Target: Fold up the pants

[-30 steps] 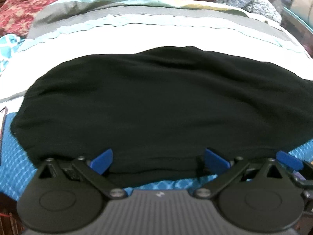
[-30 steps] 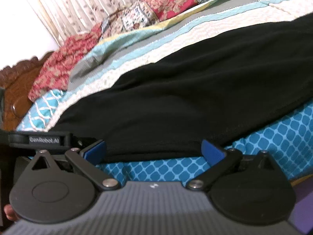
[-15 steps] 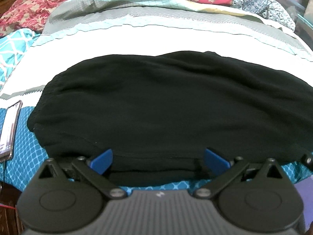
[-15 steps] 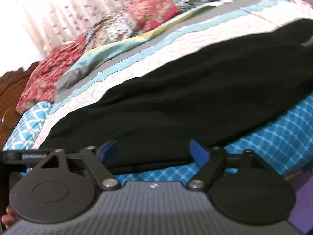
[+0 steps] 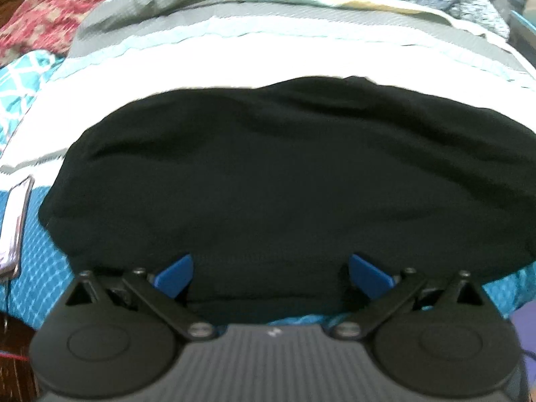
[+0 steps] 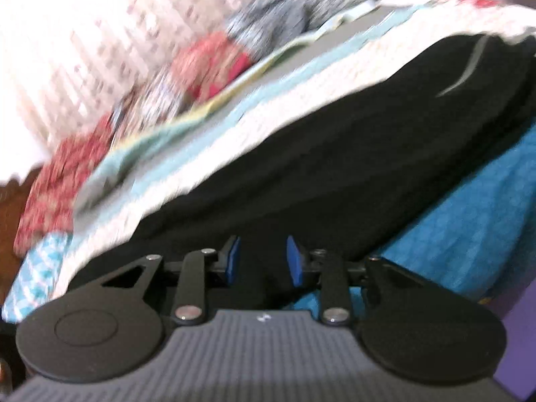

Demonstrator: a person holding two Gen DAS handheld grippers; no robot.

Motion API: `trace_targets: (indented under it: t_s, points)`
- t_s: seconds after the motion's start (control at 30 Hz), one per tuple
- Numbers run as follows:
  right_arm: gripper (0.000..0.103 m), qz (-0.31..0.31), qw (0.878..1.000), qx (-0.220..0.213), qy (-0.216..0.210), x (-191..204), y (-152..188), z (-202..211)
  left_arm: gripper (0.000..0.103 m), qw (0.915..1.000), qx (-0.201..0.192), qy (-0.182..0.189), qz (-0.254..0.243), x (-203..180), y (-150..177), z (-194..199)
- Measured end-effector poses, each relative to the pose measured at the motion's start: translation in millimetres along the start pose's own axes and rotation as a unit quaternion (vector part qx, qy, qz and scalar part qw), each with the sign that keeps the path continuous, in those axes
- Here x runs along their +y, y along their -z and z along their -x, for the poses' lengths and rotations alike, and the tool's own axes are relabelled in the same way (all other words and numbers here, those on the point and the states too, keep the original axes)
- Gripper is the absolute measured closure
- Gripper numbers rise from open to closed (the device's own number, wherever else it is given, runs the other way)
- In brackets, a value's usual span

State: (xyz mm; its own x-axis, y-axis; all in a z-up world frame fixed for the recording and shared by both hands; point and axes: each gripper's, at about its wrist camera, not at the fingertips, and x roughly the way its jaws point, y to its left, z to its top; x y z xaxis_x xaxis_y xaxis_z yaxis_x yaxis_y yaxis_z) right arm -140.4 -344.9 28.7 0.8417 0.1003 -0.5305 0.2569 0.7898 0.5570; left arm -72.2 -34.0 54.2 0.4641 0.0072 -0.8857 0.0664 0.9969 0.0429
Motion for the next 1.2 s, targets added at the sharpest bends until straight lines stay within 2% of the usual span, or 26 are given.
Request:
trace_targets:
  t_s: [0.13, 0.2, 0.23, 0.4, 0.47, 0.57, 0.73, 0.83, 1.1, 1.13, 1.2]
  points:
    - [0.067, -0.044, 0.997, -0.050, 0.041, -44.1, -15.7, 25.8, 0.000, 0.9988, -0.013, 0.001, -0.048, -35.6, -16.3, 4.0]
    - [0.063, -0.059, 0.994, -0.073, 0.059, -62.0, -20.8, 38.6, 0.000, 0.9973, -0.020, 0.004, -0.070, -58.6, -28.4, 5.5]
    - [0.058, -0.067, 0.992, -0.085, 0.067, -72.1, -24.5, 45.5, 0.000, 0.9965, -0.023, 0.009, -0.080, -69.8, -33.9, 6.3]
    - [0.050, -0.092, 0.983, -0.124, 0.096, -108.0, -38.5, 66.6, 0.000, 0.9877, -0.036, 0.048, -0.144, -144.5, -59.1, 12.7]
    - [0.041, -0.105, 0.980, -0.132, 0.101, -121.2, -43.2, 67.3, 0.000, 0.9840, -0.034, 0.066, -0.161, -172.0, -62.6, 13.0]
    - [0.039, -0.123, 0.977, -0.140, 0.104, -138.3, -47.4, 72.1, 0.000, 0.9790, -0.019, 0.088, -0.183, -203.9, -62.1, 4.8]
    - [0.029, -0.139, 0.974, -0.147, 0.106, -158.4, -59.3, 70.1, 0.000, 0.9782, 0.047, 0.084, -0.184, -231.7, -48.6, -28.6]
    - [0.029, -0.148, 0.974, -0.142, 0.099, -172.6, -73.5, 61.5, 0.000, 0.9795, 0.094, 0.078, -0.160, -229.9, -42.5, -51.2]
    - [0.028, -0.167, 0.974, -0.128, 0.081, -188.0, -96.1, 37.9, 0.000, 0.9817, 0.097, 0.054, -0.155, -241.0, -34.0, -51.3]
    - [0.031, -0.164, 0.974, -0.129, 0.083, -186.9, -97.6, 36.4, 0.000, 0.9819, 0.098, 0.051, -0.154, -242.9, -33.2, -51.1]
    - [0.047, -0.149, 0.975, -0.130, 0.097, -181.9, -99.7, 34.4, 0.000, 0.9821, 0.100, 0.047, -0.153, -245.8, -31.1, -50.3]
